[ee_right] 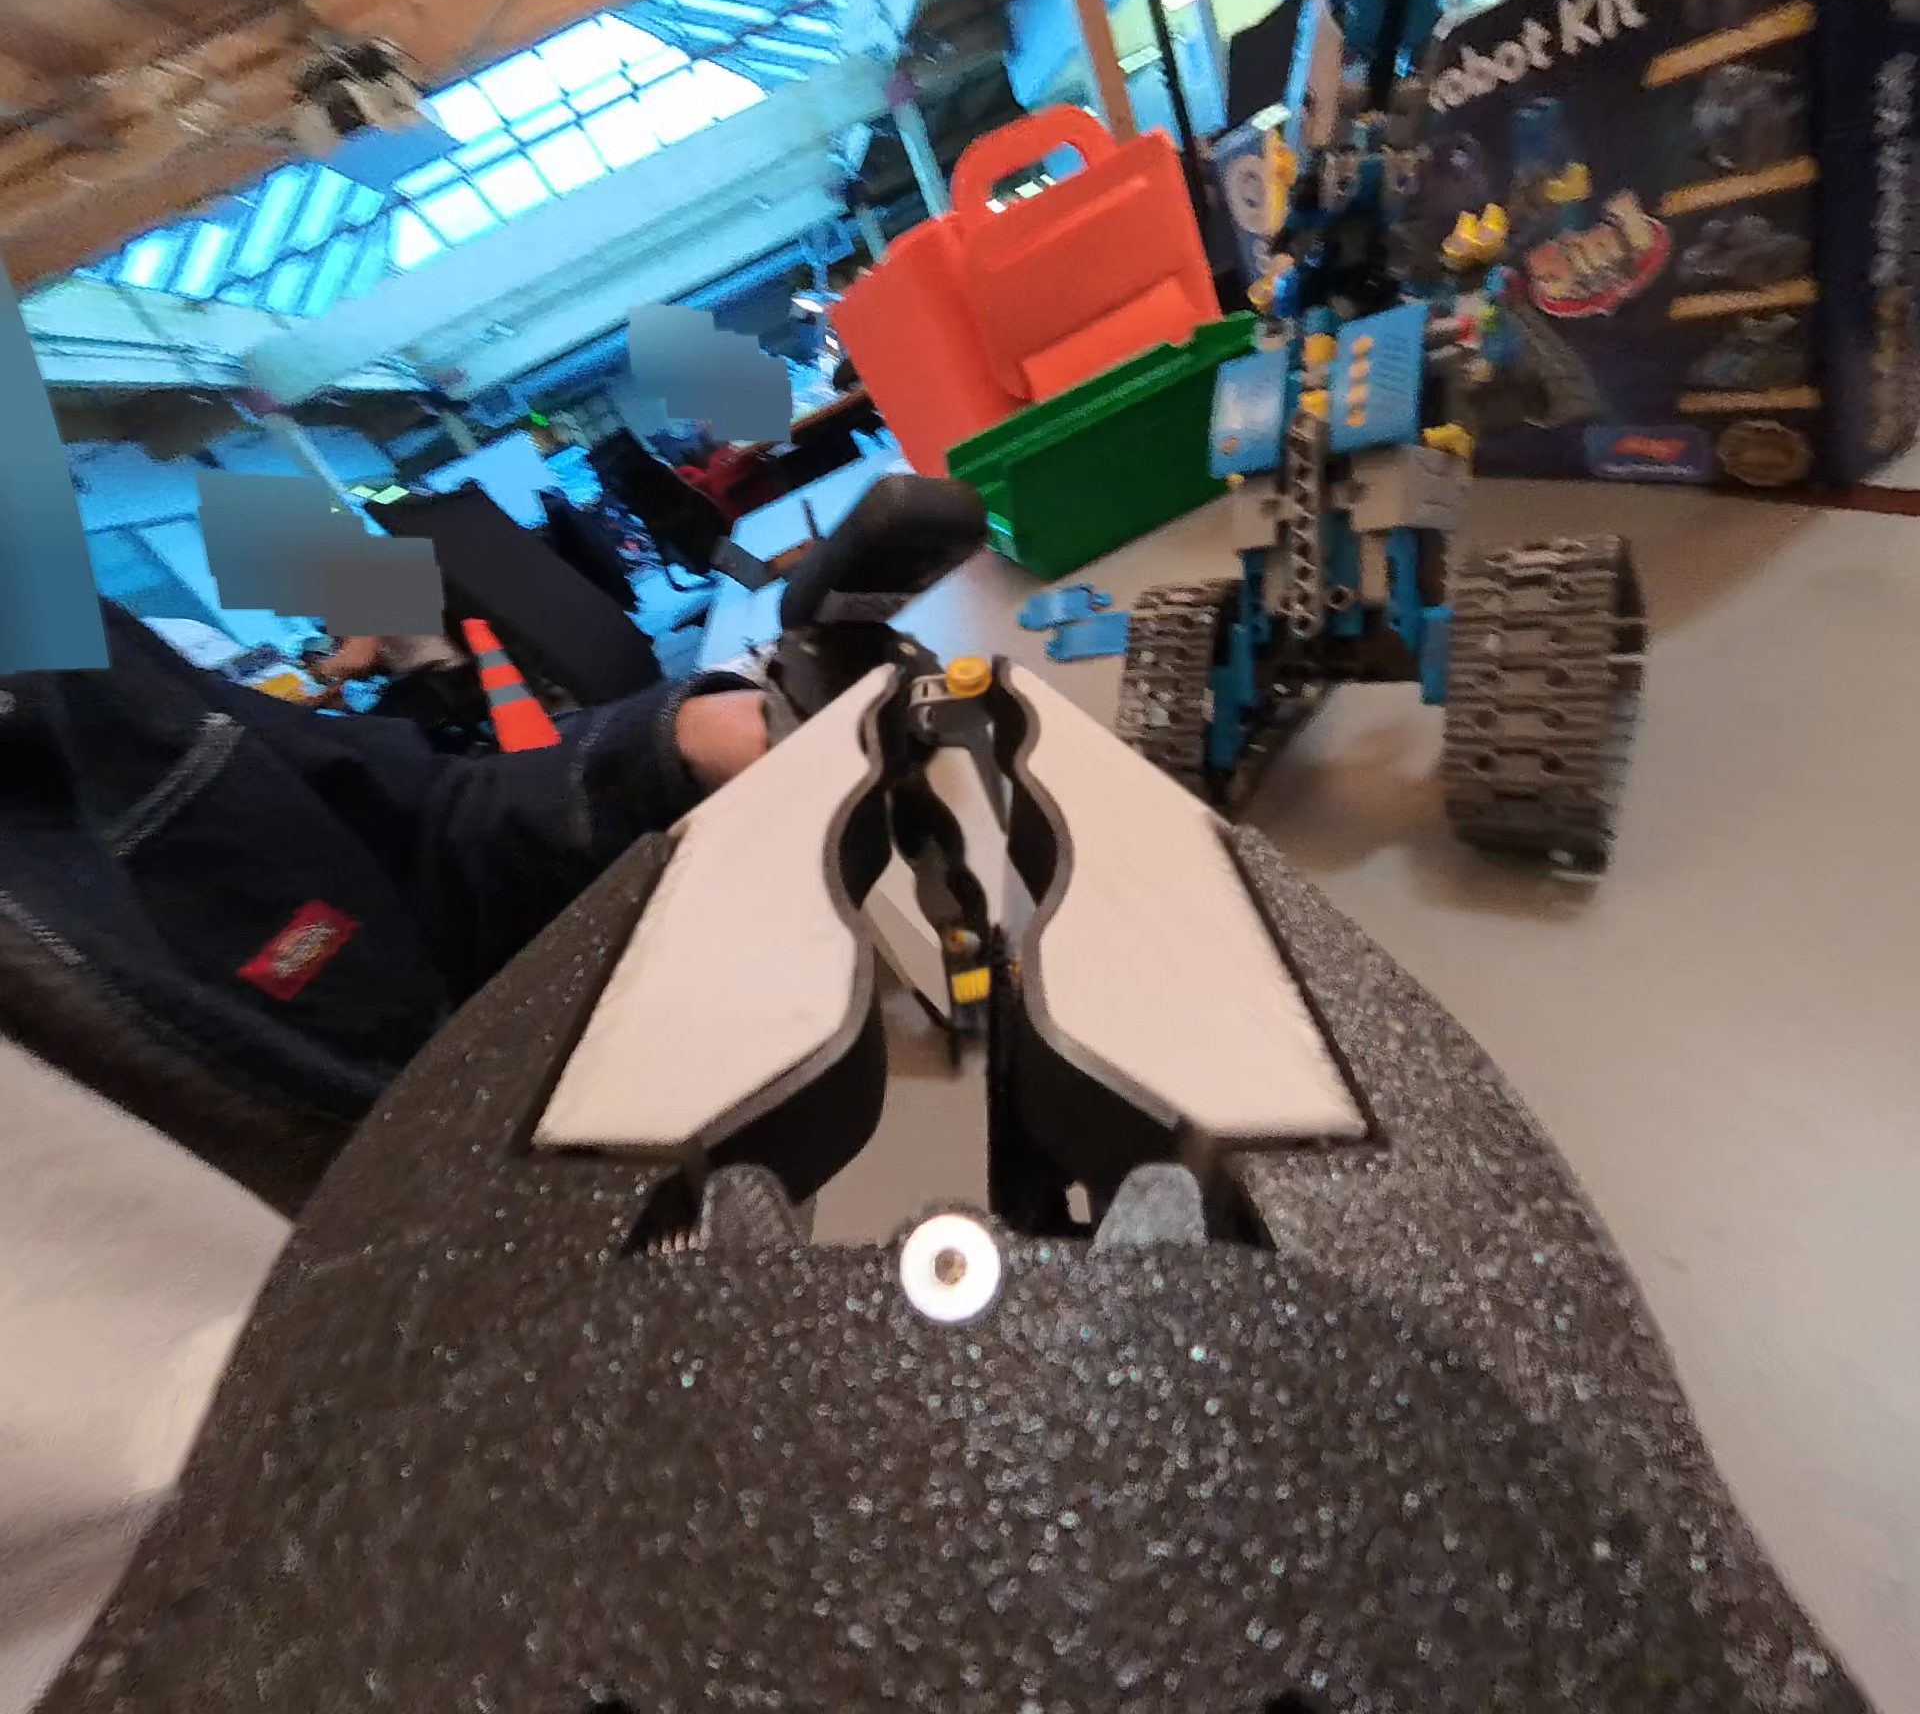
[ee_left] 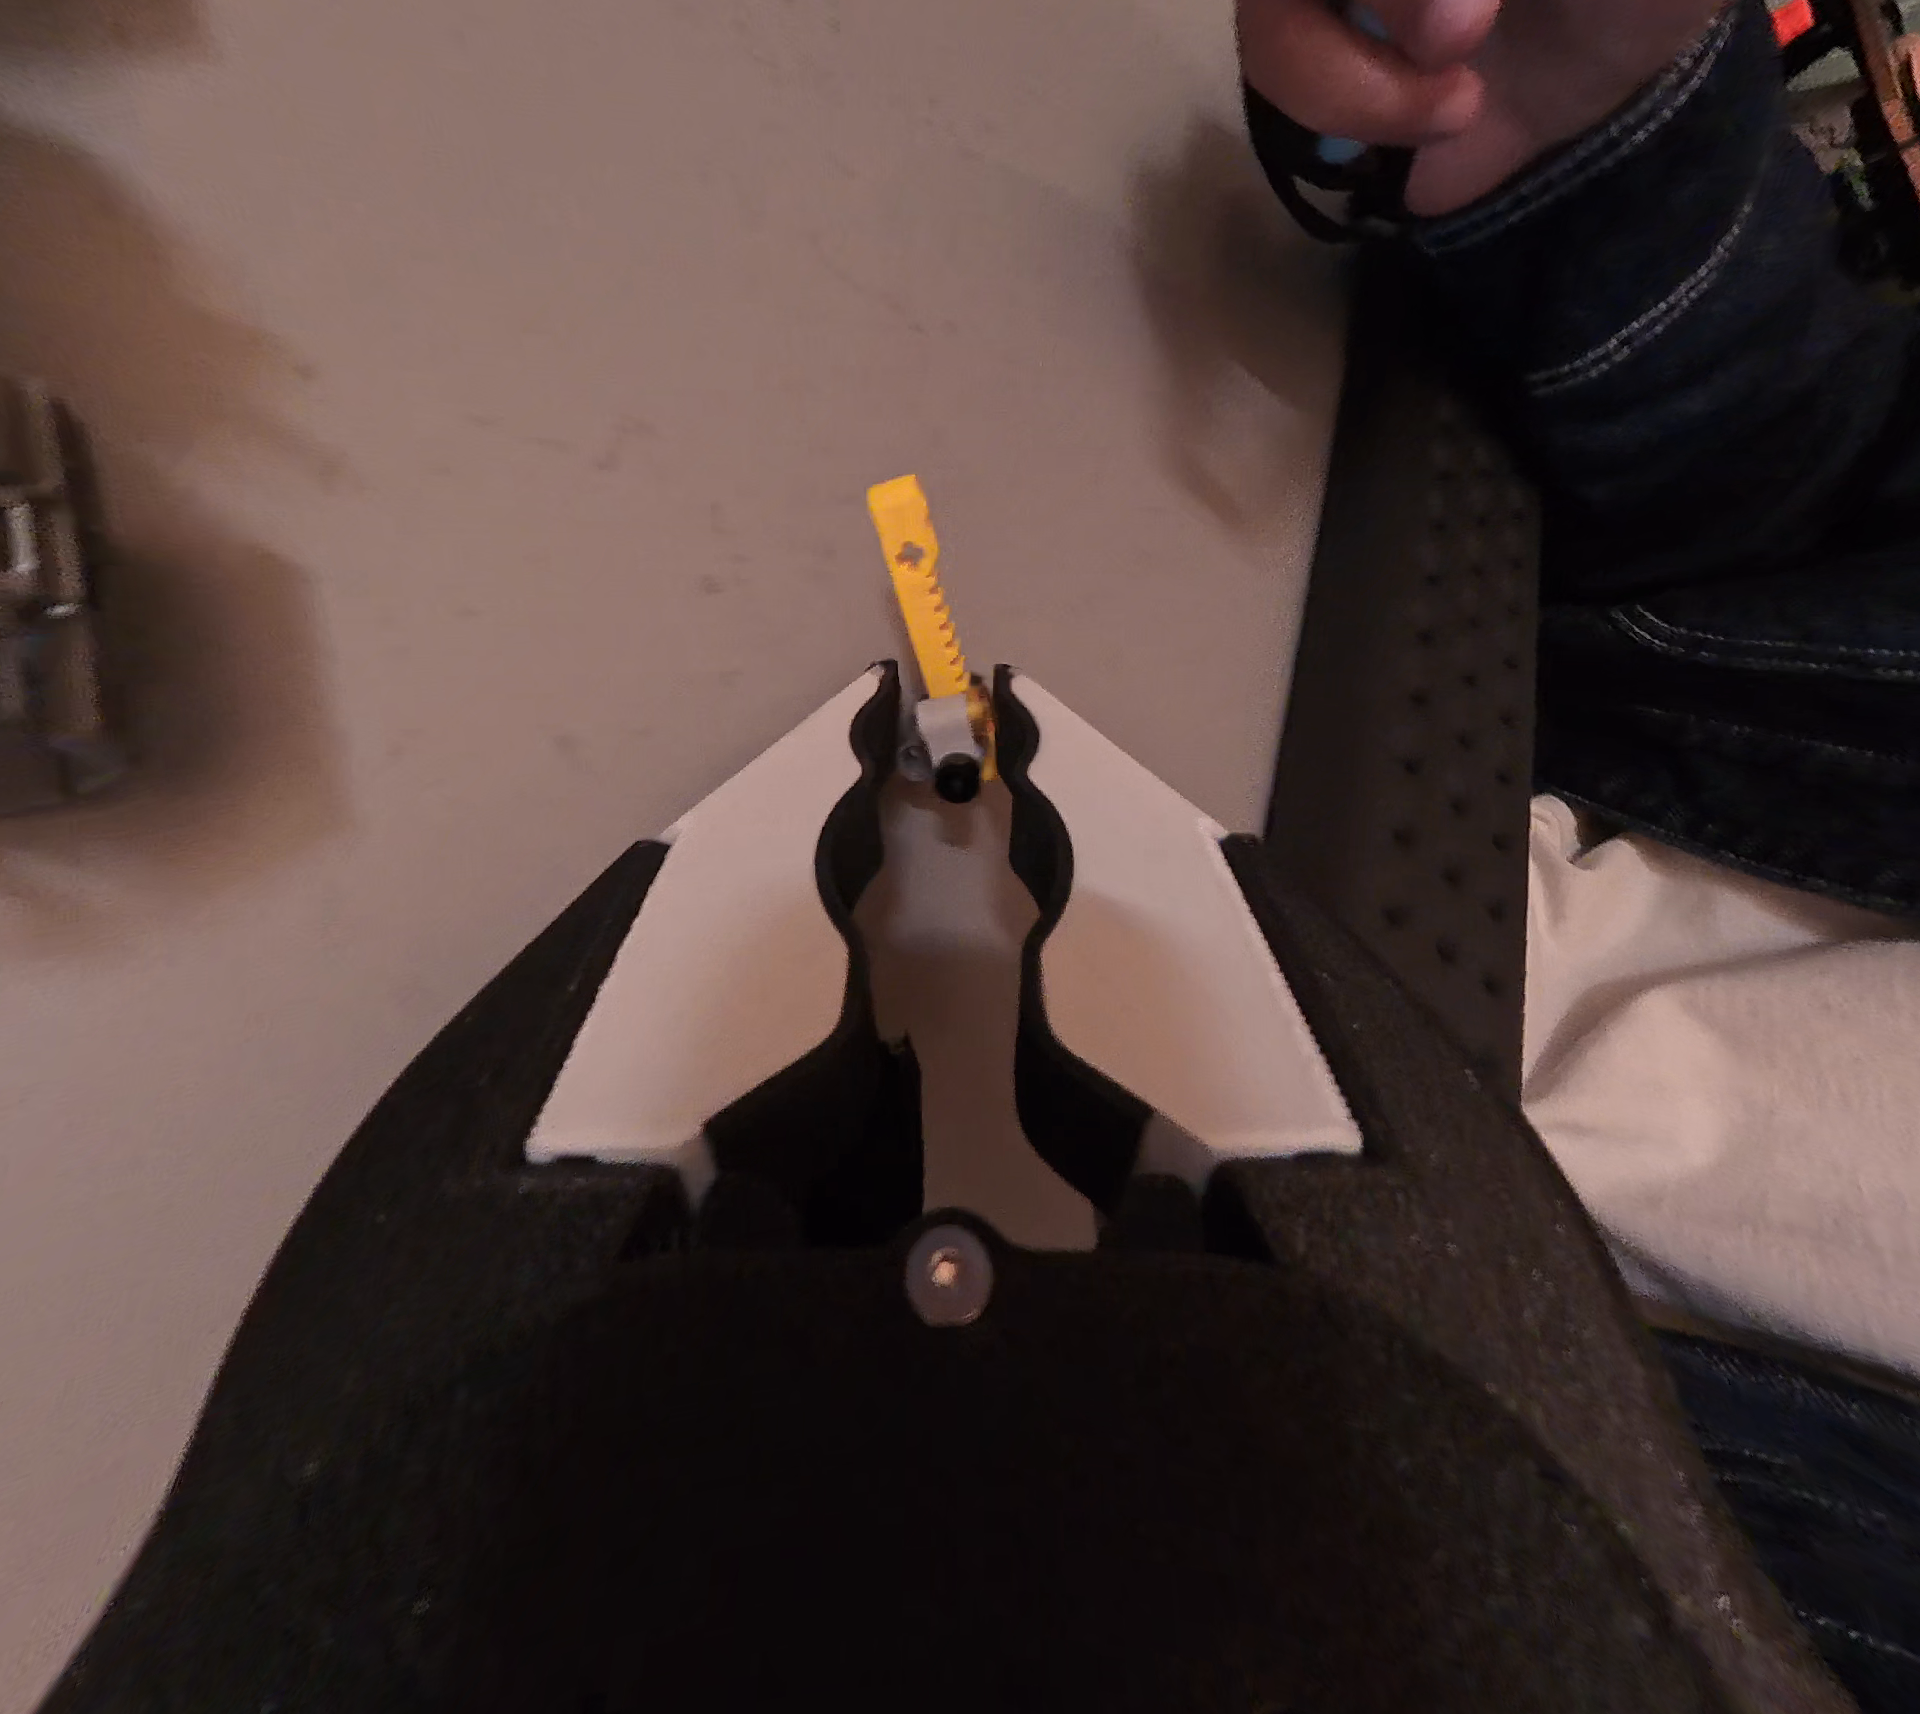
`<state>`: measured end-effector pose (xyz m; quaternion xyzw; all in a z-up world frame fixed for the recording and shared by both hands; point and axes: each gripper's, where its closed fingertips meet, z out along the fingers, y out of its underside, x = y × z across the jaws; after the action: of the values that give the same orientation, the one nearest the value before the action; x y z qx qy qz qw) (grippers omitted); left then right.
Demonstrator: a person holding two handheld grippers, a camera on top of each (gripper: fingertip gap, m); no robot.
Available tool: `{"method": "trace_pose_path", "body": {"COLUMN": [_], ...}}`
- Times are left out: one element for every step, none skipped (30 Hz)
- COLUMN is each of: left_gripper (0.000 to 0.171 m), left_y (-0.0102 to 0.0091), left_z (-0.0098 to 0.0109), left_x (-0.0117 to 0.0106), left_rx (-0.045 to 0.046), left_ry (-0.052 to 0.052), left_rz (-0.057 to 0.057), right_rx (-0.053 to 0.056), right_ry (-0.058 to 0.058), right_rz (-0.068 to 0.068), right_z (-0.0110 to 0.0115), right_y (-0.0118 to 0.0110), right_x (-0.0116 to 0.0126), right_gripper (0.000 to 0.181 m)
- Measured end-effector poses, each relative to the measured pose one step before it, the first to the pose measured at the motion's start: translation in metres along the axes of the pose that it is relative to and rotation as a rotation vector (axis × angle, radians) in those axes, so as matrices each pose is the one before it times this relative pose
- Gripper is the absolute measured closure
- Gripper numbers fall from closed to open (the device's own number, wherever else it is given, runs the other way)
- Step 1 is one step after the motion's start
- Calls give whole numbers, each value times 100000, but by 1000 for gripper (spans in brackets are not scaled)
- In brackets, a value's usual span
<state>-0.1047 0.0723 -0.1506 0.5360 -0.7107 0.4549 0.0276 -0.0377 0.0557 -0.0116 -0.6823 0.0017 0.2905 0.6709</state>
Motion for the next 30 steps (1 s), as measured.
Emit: {"method": "trace_pose_path", "body": {"left_gripper": [154, 151, 151, 150, 149, 146, 143, 141, 139, 137, 137, 137, 137, 137, 138, 139, 139, 140, 141, 142, 146, 147, 147, 148, 148, 148, 148, 148, 151, 157], "left_y": [10, 35, 8, -59, -42, -28, -116, -307, -488, -714, -1083, -1553, -2050, -2269, -1921, -1055, -156, 312, 354, 235, 205, 282, 349, 295, 181, 125, 117, 94, 103, 94], "left_z": [-74, -25, 6, 1, -8, -9, -77, -175, -306, -428, -592, -745, -930, -932, -620, -254, 10, 199, 296, 327, 332, 314, 280, 269, 242, 249, 196, 111, 20, -33], "left_x": [-274, -89, -16, -66, -87, -99, -144, -288, -434, -330, 56, 908, 2022, 2542, 2155, 1494, 1037, 643, 407, 456, 537, 430, 284, 304, 465, 466, 293, 76, -96, -122], "left_rx": [110, -273, -351, -130, -134, -209, 295, 1426, 2565, 3853, 6094, 9126, 12325, 13894, 12392, 7769, 2271, -949, -1248, -455, -263, -615, -916, -680, -293, -246, -385, -273, -231, -193], "left_ry": [-709, -247, -616, -1498, -1902, -1814, -1975, -2886, -3425, -2410, 304, 6242, 14734, 19616, 18155, 14371, 10639, 6232, 2635, 1987, 2748, 2899, 2387, 2382, 2949, 2645, 1482, 381, -172, -130], "left_rz": [-1083, 83, 1270, 2150, 2610, 2454, 2209, 2031, 1576, 894, -303, -2853, -7243, -11674, -13356, -11842, -8865, -4845, -614, 1333, 621, -697, -1163, -904, -419, 180, 549, 385, -180, -573], "right_rx": [-2342, -1700, -1139, -1233, -1596, -1459, -1033, -41, 987, 1082, 538, -499, -200, 1658, 4619, 6439, 5830, 5099, 3912, 3343, 2217, 1287, 1015, 224, -789, -1246, -665, 165, -2, -1], "right_ry": [2585, 1115, 101, -328, -253, -232, -522, -1099, -1265, 73, 703, 935, 1116, 1021, 405, -201, -1589, -1714, -1340, -1166, -1532, -838, -798, -539, -781, -870, -258, -30, -290, -749], "right_rz": [-881, -691, -778, -1181, -1566, -1461, -1447, -1591, -1861, -3500, -6406, -9023, -9523, -7838, -4845, -1768, -523, -811, -1420, -1013, -665, -203, 268, 805, 494, -286, -774, -373, 187, 349], "right_z": [78, 107, 142, 162, 183, 189, 201, 166, 156, 150, 154, 176, 204, 216, 212, 231, 314, 338, 350, 309, 256, 184, 138, 139, 159, 143, 123, 93, 71, 66], "right_y": [430, 325, 200, 197, 272, 258, 192, 14, -181, -245, -203, -118, -208, -472, -884, -1104, -940, -748, -487, -355, -222, -173, -134, 34, 213, 251, 123, -1, 16, 11], "right_x": [423, 146, -72, -179, -190, -203, -277, -421, -503, -417, -512, -656, -715, -722, -712, -609, -605, -528, -466, -395, -423, -268, -196, -121, -149, -199, -149, -93, -82, -125], "right_gripper": [168, 167, 167, 167, 168, 168, 167, 167, 168, 167, 167, 167, 168, 167, 167, 167, 168, 168, 168, 168, 168, 168, 168, 168, 168, 168, 168, 168, 168, 168]}}
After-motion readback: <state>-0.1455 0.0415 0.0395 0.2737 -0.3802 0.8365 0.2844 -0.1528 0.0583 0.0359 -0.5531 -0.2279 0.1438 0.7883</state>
